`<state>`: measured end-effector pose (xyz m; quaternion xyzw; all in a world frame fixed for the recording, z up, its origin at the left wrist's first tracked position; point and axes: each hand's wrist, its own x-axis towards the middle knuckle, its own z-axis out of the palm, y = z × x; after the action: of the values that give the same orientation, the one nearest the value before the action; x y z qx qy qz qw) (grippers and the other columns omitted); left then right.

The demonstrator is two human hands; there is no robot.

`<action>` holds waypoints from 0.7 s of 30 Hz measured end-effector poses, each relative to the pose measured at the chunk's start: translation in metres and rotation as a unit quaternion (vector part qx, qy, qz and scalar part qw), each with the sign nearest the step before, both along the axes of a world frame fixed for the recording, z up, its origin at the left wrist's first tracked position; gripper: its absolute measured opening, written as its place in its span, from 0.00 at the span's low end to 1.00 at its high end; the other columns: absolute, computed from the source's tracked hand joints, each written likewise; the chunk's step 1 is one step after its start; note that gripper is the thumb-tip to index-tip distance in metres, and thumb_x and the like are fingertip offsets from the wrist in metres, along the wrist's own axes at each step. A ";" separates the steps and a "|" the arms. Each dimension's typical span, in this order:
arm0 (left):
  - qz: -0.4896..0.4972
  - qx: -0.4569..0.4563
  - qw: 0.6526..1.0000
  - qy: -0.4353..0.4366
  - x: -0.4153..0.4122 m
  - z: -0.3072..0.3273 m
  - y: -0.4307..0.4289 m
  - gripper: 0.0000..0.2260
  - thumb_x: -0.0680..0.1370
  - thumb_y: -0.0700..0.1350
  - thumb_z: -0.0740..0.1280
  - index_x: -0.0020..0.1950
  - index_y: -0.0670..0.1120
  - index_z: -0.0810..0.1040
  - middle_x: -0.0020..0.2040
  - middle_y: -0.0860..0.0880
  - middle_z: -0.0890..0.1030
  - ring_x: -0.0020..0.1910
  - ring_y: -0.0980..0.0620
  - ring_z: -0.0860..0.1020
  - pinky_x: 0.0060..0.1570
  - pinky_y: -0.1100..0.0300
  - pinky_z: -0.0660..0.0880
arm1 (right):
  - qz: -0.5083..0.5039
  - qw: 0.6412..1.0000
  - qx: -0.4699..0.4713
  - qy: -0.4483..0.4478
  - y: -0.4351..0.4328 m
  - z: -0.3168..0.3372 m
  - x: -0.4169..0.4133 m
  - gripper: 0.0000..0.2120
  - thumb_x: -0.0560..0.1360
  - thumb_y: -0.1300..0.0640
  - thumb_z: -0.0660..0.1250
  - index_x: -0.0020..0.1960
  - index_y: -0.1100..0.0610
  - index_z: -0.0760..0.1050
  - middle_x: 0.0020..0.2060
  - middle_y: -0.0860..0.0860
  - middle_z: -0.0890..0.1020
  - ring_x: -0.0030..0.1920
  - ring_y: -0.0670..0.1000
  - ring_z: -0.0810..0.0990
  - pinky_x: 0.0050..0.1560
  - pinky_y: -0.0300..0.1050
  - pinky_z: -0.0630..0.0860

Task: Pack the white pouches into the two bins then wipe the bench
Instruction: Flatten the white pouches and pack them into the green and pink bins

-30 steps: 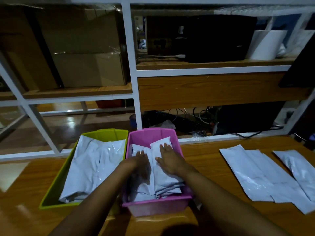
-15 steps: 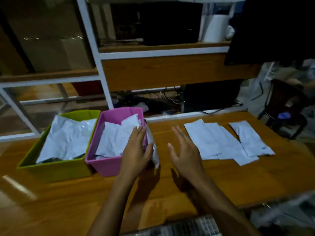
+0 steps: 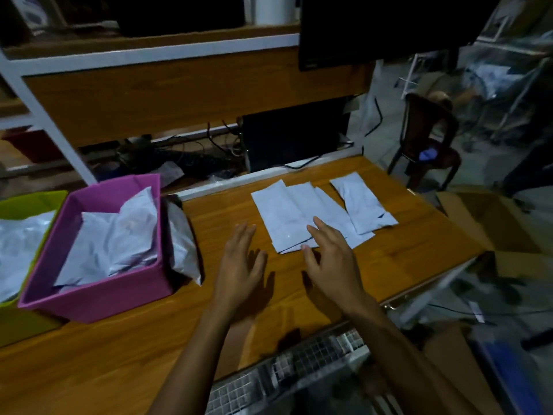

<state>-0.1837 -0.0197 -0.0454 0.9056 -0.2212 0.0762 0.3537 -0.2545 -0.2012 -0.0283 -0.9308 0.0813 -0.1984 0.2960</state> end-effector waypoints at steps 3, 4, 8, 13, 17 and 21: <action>0.007 0.003 1.000 -0.003 0.037 -0.009 -0.034 0.24 0.80 0.49 0.64 0.74 0.47 0.65 0.76 0.45 0.63 0.75 0.45 0.60 0.71 0.52 0.59 | -0.015 1.000 -0.011 0.018 -0.034 -0.012 0.030 0.21 0.80 0.51 0.62 0.70 0.56 0.70 0.73 0.52 0.68 0.72 0.52 0.65 0.67 0.48 0.67; 0.010 0.003 1.000 -0.004 0.051 -0.013 -0.046 0.23 0.80 0.49 0.64 0.74 0.46 0.66 0.76 0.44 0.63 0.75 0.45 0.61 0.70 0.51 0.61 | -0.022 0.999 -0.012 0.025 -0.046 -0.016 0.042 0.20 0.80 0.52 0.62 0.70 0.57 0.70 0.72 0.52 0.69 0.72 0.52 0.65 0.67 0.47 0.67; 0.049 -0.014 0.998 0.032 0.111 -0.034 -0.095 0.23 0.80 0.50 0.63 0.74 0.47 0.66 0.77 0.46 0.62 0.76 0.46 0.59 0.71 0.52 0.61 | -0.044 0.997 -0.016 0.055 -0.087 -0.033 0.096 0.20 0.80 0.53 0.61 0.69 0.58 0.71 0.72 0.53 0.69 0.71 0.53 0.66 0.67 0.46 0.66; 0.104 -0.018 0.990 0.097 0.171 -0.068 -0.144 0.30 0.81 0.57 0.58 0.78 0.45 0.55 0.79 0.44 0.55 0.78 0.44 0.51 0.75 0.50 0.52 | -0.038 0.997 -0.032 0.067 -0.113 -0.057 0.164 0.17 0.80 0.56 0.62 0.65 0.62 0.75 0.69 0.56 0.73 0.69 0.56 0.70 0.67 0.46 0.67; 0.085 0.045 0.982 0.161 0.199 -0.095 -0.157 0.39 0.77 0.67 0.55 0.80 0.49 0.45 0.79 0.40 0.44 0.78 0.40 0.41 0.75 0.44 0.45 | -0.034 0.996 -0.015 0.082 -0.119 -0.081 0.203 0.17 0.80 0.56 0.60 0.63 0.63 0.77 0.66 0.57 0.76 0.67 0.56 0.73 0.66 0.40 0.63; 0.103 0.134 0.974 0.153 0.216 -0.116 -0.133 0.41 0.75 0.71 0.53 0.79 0.51 0.41 0.79 0.39 0.42 0.78 0.38 0.42 0.74 0.44 0.43 | -0.009 0.995 -0.024 0.095 -0.119 -0.110 0.235 0.15 0.71 0.64 0.71 0.57 0.67 0.80 0.59 0.62 0.80 0.58 0.61 0.81 0.60 0.52 0.72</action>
<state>0.0322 -0.1530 -0.1614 0.9635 -0.0782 -0.0577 0.2494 -0.0193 -0.3206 -0.1387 -0.9515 0.1128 -0.1141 0.2623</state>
